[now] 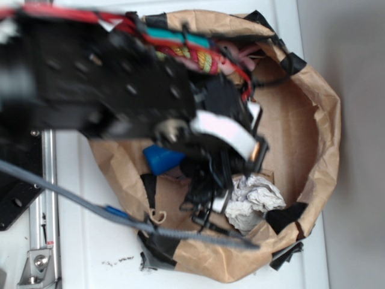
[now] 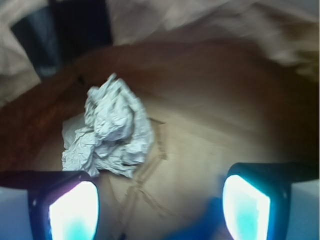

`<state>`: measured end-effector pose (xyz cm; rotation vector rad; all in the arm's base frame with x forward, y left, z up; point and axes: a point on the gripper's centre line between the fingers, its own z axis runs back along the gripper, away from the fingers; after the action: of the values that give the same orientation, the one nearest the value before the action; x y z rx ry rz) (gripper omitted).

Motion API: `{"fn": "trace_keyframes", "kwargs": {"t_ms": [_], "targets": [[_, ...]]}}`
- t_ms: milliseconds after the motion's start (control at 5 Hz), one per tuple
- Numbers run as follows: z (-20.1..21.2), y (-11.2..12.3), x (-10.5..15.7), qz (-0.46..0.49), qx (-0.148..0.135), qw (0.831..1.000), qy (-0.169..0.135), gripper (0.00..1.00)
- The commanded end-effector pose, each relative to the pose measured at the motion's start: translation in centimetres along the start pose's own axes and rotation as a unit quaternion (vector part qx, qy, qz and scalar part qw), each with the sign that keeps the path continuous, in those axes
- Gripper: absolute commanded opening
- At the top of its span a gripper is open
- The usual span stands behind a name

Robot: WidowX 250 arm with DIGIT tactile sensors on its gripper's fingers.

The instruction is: Grab the white paper.

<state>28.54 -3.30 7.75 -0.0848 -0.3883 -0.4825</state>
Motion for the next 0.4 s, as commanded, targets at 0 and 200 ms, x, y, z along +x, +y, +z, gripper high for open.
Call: {"fn": "trace_keyframes", "kwargs": {"t_ms": [0, 200], "targets": [[-2.2, -3.1, 4.1, -0.013, -0.021, 1.0, -0.017, 1.0], [-4.2, -3.0, 4.3, -0.006, -0.003, 1.0, -0.002, 1.0]]}}
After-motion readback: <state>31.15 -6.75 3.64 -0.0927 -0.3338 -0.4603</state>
